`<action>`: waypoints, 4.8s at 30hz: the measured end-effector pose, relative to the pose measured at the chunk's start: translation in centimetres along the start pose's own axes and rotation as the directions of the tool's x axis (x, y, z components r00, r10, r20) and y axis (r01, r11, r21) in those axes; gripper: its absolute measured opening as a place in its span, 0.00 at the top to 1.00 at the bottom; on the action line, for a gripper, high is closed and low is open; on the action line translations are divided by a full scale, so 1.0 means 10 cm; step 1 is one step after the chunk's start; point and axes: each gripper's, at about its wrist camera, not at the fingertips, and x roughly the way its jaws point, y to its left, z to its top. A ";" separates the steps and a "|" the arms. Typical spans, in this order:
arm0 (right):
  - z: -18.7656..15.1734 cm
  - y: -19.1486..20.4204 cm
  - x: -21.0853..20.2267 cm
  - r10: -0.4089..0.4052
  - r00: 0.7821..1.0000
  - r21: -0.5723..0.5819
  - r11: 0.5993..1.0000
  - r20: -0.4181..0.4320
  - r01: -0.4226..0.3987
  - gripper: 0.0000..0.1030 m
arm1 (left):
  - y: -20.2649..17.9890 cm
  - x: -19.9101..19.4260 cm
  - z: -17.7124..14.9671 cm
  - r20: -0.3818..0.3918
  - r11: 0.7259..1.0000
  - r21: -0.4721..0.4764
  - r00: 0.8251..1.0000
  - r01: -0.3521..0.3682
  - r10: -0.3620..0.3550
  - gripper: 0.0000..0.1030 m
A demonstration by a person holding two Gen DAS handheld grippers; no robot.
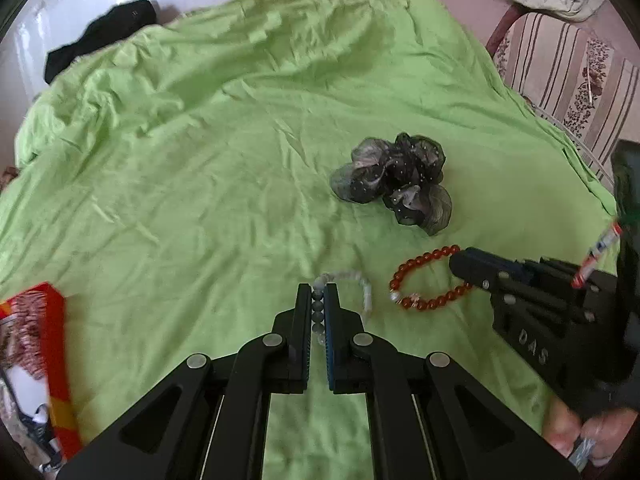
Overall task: Organize jewelry
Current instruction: 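Grasp the pale bead bracelet with the left tool while the right grasps the red bead bracelet, then carry the pale and red bead bracelets toward the red tray with both tools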
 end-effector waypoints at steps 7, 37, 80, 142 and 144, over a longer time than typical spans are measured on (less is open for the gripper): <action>0.02 0.05 -0.14 -0.007 0.999 -0.010 1.000 0.033 0.007 0.92 | 0.03 -0.41 -0.11 0.053 1.000 -0.001 0.999 -0.006 0.006 0.95; -0.07 0.31 -0.61 0.004 0.996 -0.050 0.999 0.092 0.001 0.92 | -0.11 -1.39 -0.52 0.151 0.987 0.028 0.976 -0.160 0.154 0.95; -0.42 0.80 -0.91 0.023 0.993 -0.142 0.990 0.118 -0.006 0.92 | 0.16 -2.05 -1.04 0.185 0.979 -0.097 0.963 -0.181 0.197 0.95; -0.70 1.81 -1.28 0.224 0.972 -0.229 0.952 0.064 -0.204 0.92 | 2.05 -2.48 -1.81 0.269 0.907 -0.399 0.928 -0.136 0.258 0.95; -0.70 1.91 -1.33 0.231 0.971 -0.248 0.946 0.065 -0.208 0.92 | 2.08 -2.50 -1.83 0.266 0.905 -0.400 0.927 -0.143 0.264 0.95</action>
